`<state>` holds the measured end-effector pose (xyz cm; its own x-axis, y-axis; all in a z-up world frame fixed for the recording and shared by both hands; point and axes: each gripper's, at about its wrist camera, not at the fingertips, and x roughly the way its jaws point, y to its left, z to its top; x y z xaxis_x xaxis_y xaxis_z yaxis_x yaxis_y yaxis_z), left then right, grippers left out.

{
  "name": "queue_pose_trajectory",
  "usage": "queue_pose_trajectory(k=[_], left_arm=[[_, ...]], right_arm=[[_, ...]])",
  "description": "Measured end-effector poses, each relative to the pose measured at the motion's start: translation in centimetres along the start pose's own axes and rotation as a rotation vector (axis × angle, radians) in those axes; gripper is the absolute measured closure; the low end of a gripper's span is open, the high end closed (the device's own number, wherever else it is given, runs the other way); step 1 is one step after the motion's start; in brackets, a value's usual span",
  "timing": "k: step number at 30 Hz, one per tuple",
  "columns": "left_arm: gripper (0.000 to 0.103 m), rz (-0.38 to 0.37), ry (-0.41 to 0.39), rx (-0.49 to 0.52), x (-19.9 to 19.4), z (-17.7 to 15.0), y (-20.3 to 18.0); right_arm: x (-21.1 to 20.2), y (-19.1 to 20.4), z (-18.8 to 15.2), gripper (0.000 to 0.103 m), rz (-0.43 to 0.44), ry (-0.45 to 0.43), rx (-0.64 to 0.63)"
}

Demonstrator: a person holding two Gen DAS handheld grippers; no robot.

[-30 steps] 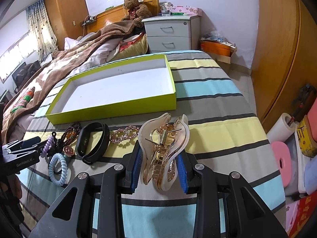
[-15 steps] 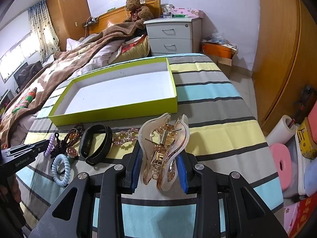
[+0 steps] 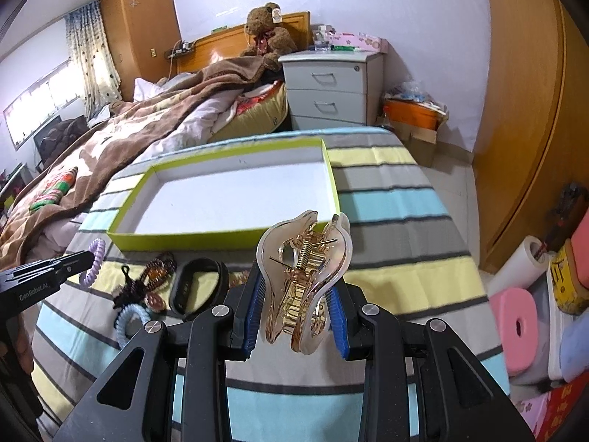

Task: Organize jewelry
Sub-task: 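Grasp the lavender coil with the left tool while the right tool lifts the claw clip, then lower both items into the green box and open both tools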

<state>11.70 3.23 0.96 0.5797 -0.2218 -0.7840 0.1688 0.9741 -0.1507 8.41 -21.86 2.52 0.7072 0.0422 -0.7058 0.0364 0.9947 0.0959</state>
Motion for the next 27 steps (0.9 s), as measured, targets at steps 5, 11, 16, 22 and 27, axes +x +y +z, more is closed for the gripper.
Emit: queue_pose_trajectory(k=[5,11,16,22,27], left_arm=[[0.093,-0.013,-0.033,-0.005,-0.8,1.5,-0.2],[0.093,-0.037,-0.049,-0.020,-0.4,3.7,-0.2],[0.093,-0.050,-0.044,-0.042,0.8,5.6,0.1],[0.093,-0.052,-0.030,-0.057,2.9,7.6,0.4],[0.093,-0.048,-0.014,-0.075,5.0,8.9,0.5]], right_arm=[[0.0,0.6,1.7,0.070,0.017,-0.020,-0.020],[1.4,1.4,3.9,0.070,0.048,-0.007,-0.042],[3.0,1.6,5.4,0.070,0.057,0.001,-0.057],[5.8,1.5,7.3,0.070,0.068,0.031,-0.079],[8.3,1.5,8.2,0.070,0.063,0.064,-0.096]])
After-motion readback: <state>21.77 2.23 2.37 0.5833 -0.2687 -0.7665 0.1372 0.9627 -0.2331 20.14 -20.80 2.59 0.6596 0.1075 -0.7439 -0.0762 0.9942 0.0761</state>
